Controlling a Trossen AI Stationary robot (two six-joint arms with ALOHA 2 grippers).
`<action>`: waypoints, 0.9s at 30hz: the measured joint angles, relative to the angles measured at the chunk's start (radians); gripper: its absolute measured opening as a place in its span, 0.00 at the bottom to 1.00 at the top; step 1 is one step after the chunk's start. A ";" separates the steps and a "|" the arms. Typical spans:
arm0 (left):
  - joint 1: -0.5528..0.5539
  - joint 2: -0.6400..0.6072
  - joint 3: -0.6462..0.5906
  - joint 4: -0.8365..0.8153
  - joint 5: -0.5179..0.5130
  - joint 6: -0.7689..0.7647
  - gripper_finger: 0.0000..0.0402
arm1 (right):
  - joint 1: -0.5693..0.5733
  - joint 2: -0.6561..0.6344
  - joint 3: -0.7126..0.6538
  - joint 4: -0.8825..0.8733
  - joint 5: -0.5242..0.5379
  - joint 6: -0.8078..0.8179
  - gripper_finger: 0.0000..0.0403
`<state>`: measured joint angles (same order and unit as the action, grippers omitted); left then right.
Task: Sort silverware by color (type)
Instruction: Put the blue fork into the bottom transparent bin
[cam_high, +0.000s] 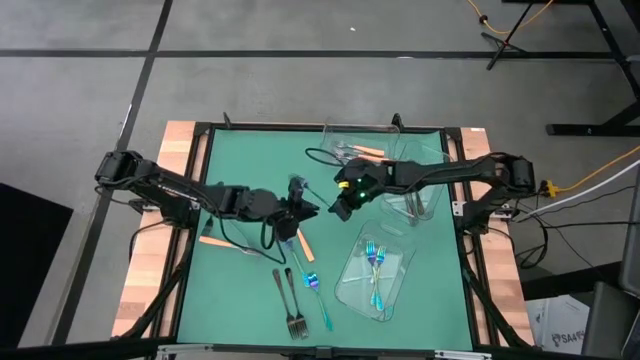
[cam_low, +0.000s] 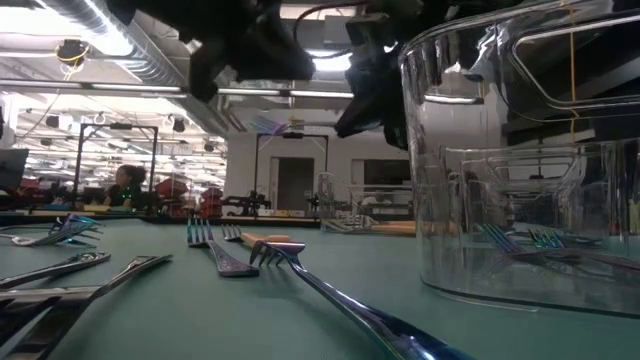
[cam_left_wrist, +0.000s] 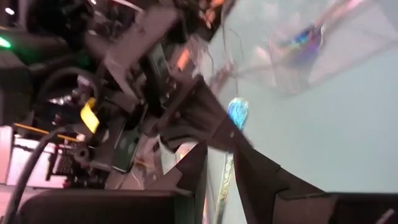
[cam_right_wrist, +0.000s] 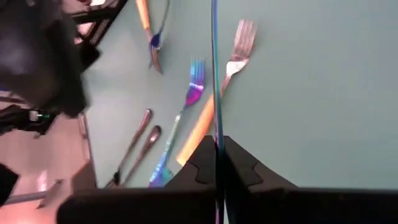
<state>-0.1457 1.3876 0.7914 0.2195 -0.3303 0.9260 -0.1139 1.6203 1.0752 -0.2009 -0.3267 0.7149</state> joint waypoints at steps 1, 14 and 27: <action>-0.007 0.000 0.000 0.018 0.000 0.000 0.18 | 0.000 -0.016 0.000 -0.023 0.011 -0.009 0.00; -0.033 0.000 0.000 -0.015 0.004 -0.215 0.18 | 0.067 -0.254 0.000 -0.273 0.227 0.069 0.00; -0.033 0.000 0.000 -0.078 0.007 -0.244 0.18 | 0.450 -0.302 0.000 -0.403 0.587 0.513 0.00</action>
<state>-0.1783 1.3872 0.7914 0.1413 -0.3237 0.6819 0.3360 1.3186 1.0748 -0.6035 0.2602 1.2280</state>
